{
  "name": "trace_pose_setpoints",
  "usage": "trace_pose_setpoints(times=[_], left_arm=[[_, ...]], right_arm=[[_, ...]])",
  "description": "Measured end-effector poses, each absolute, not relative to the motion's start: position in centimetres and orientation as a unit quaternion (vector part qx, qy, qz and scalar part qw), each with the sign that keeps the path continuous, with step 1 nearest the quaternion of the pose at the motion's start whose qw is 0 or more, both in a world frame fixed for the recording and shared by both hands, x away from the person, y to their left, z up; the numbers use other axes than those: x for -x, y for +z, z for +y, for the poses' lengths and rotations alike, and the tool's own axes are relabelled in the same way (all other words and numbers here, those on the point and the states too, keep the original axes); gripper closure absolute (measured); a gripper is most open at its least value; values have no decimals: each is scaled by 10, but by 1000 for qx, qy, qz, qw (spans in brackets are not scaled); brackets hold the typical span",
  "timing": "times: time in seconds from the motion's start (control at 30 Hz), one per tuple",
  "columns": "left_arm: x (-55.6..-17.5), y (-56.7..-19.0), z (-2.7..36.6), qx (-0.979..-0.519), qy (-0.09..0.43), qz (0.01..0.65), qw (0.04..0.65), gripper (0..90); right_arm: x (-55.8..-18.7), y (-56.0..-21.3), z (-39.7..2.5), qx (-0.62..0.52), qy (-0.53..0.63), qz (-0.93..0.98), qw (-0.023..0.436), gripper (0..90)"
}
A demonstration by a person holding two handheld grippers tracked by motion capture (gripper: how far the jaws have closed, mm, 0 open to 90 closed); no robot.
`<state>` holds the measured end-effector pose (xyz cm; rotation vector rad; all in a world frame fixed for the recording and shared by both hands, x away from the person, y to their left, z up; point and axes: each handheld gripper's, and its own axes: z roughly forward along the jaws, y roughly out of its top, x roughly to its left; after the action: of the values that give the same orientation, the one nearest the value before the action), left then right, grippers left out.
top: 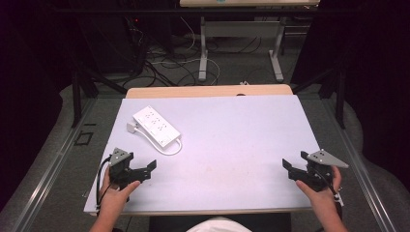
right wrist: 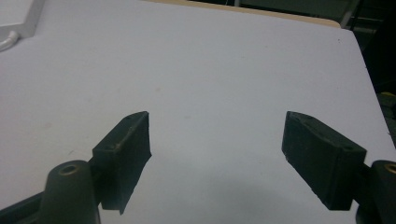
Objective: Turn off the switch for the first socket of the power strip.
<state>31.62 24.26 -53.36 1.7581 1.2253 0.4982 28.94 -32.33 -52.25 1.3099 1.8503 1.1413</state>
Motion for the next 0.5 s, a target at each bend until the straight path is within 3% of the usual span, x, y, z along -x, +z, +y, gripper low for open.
trace_pose_setpoints(times=[0.17, 0.5], left_arm=[[-316, -535, 242, -715, 206, 496, 448, 37], [-314, -535, 242, -716, 209, 495, 445, 74]], right_arm=[[-293, -531, -324, -482, 434, 695, 309, 230], [-292, -535, -325, -484, 422, 711, 285, 230]])
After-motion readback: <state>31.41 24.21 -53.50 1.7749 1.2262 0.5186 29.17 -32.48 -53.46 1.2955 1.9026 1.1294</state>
